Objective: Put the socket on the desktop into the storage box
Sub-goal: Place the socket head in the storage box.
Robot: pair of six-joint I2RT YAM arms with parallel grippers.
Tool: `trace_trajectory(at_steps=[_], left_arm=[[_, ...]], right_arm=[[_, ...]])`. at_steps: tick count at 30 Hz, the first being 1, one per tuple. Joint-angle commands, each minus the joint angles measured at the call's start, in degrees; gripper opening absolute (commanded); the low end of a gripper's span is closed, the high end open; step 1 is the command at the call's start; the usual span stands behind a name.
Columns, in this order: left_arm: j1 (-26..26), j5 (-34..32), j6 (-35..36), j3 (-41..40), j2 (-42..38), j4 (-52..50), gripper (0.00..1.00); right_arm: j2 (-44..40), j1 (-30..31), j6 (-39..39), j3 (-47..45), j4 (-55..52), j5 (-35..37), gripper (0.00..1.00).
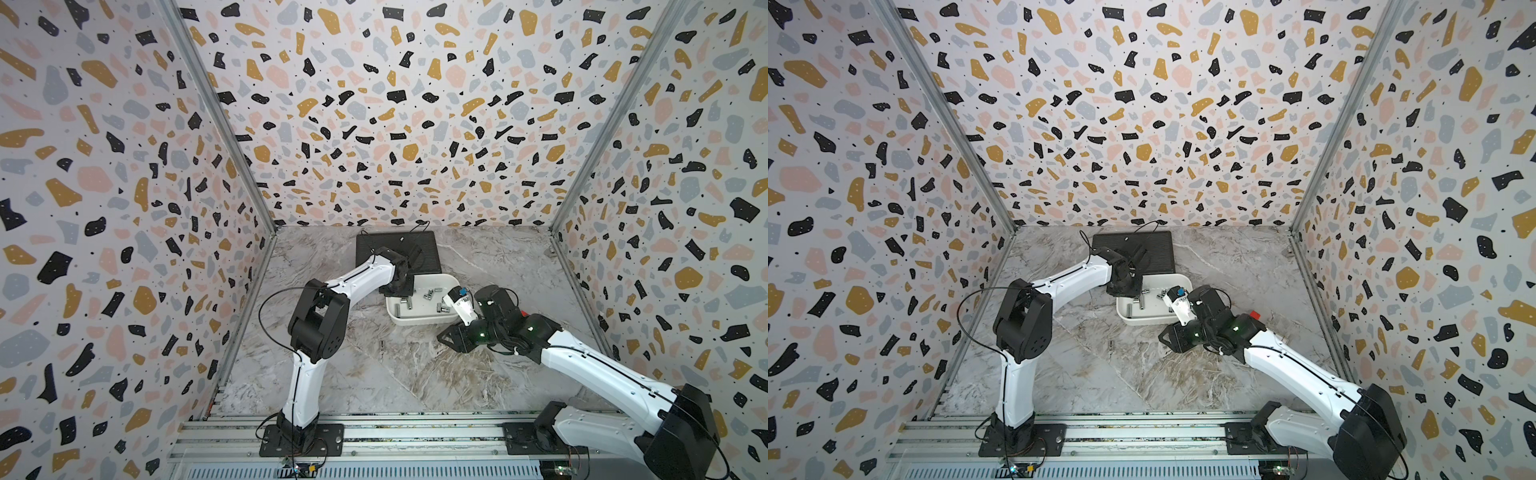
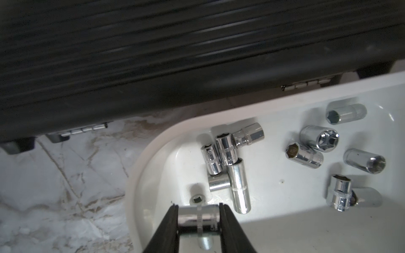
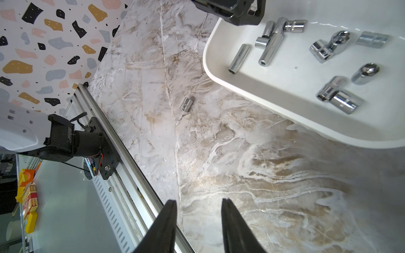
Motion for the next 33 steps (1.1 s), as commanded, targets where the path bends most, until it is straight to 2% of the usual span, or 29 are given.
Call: trace_trajectory(at_steps=[1, 8, 16, 33], left_arm=[[0.2, -1.0, 0.5, 1.7, -0.2, -0.8, 0.40], [0.2, -1.0, 1.0, 1.5, -2.0, -0.9, 0.41], [0.2, 1.4, 1.2, -2.0, -8.0, 0.4, 0.41], [0.2, 8.9, 3.9, -20.2, -27.0, 6.6, 0.49]], right_arm=[[-0.3, -0.2, 0.1, 0.2, 0.2, -0.7, 0.39], [-0.8, -0.2, 0.2, 0.1, 0.1, -0.5, 0.39], [-1.4, -0.2, 0.5, 0.3, -0.5, -0.1, 0.39], [-0.8, -1.7, -1.1, 2.9, -3.5, -1.7, 0.40]])
